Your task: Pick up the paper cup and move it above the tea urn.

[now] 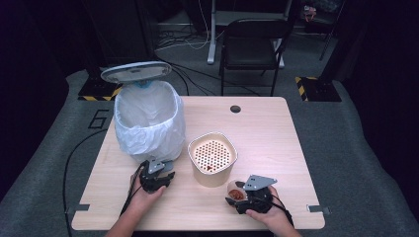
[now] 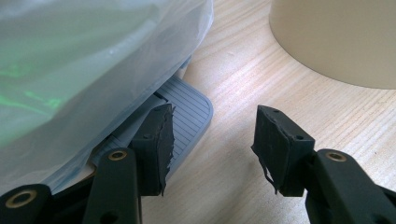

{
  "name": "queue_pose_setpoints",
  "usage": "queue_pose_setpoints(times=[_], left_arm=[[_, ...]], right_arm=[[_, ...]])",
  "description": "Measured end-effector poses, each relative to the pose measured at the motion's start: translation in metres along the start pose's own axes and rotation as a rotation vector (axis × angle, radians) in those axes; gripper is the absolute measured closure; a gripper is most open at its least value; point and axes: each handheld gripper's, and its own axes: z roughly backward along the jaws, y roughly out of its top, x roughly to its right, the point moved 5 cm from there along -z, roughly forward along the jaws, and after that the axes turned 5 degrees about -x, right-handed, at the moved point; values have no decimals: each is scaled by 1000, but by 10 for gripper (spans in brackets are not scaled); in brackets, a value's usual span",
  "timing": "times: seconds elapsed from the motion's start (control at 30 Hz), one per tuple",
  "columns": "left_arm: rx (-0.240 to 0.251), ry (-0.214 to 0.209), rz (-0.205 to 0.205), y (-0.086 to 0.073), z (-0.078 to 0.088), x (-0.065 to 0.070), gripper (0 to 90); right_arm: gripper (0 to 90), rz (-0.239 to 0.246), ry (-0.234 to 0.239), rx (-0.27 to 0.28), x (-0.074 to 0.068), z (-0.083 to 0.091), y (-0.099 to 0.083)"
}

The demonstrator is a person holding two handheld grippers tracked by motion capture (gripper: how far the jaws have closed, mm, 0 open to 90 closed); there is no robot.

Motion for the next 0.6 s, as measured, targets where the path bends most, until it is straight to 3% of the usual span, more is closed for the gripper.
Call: queue_pose_setpoints(times=[0.1, 0.4, 0.6], left_arm=[[1, -5, 19, 0, 0, 1, 475], [3, -2, 2, 0, 0, 0, 475], [6, -5, 19, 0, 0, 1, 476]], right_arm=[[348, 4, -4, -4, 0, 1, 0], [368, 8, -10, -12, 7, 3, 2], [367, -4, -37, -8, 29, 11, 6]])
